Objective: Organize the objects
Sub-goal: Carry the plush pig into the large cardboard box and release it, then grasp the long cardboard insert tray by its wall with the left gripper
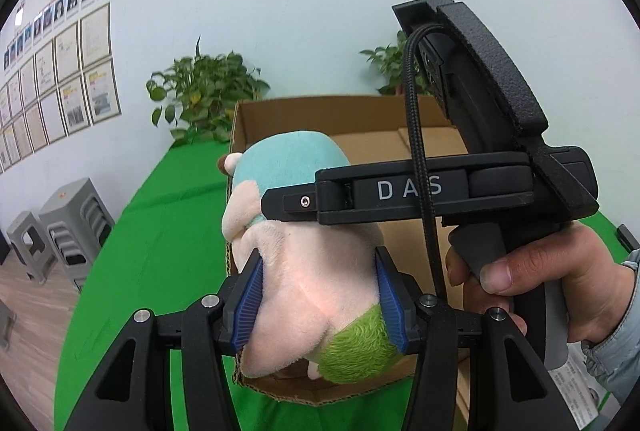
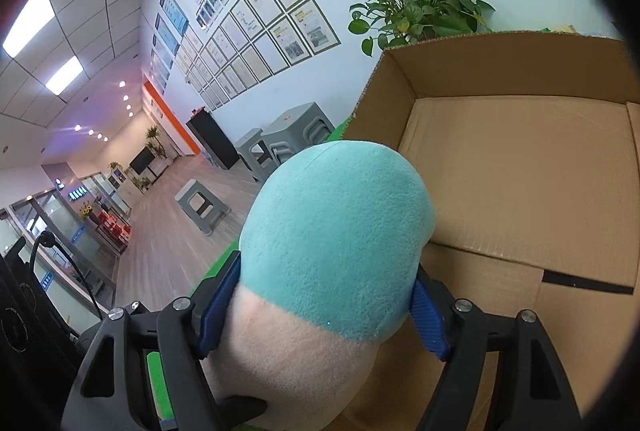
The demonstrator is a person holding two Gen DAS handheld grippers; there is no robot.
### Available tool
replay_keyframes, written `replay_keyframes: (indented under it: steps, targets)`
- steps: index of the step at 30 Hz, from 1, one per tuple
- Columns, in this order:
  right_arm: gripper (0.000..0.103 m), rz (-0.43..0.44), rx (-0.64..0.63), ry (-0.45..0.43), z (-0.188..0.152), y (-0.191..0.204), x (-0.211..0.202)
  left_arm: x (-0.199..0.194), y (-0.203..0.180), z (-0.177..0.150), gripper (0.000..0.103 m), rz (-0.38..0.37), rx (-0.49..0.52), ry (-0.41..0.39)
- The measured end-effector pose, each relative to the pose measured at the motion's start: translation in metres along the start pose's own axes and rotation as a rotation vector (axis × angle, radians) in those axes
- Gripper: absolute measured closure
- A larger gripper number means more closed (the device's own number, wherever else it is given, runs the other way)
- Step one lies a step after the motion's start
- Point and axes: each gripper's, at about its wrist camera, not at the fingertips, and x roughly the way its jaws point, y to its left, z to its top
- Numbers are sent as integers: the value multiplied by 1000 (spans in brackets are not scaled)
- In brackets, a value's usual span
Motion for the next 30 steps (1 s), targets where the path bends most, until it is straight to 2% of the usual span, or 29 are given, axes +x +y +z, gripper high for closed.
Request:
replay_keyframes:
  steps: [5,9,13,16,19,21,24,28,30]
  targets:
    - [27,-20,15,45,-11,-16,20,22,31,-32,45,1,-53,59]
    - [24,2,38,56,-15,-26,20,9,40,-54,45,-10,-88,65]
    - [10,-20,49,88,-15,-26,20,-12,51,-60,45,-21,-138,45]
    - [7,-37,76,64,-19,-29,10,-16,54,-69,45,1,-124,45]
    - [1,-56,103,-15,-22,-29,-21,-39,43,-90,45,9,-125,54]
    - [1,-68,99,-64,-24,-25,-50,-56,38,-103,35,15,-127,43]
    - [1,-108,99,-125,-37,-14,-101,-84,26,-117,32,31,-123,13]
    - [1,-192,52,-168,-75,11,-160,-114,22,-118,27,24,-116,-48]
    - [1,-221,34,-171,-106,21,-182,-130,21,-122,19,21,-121,-67]
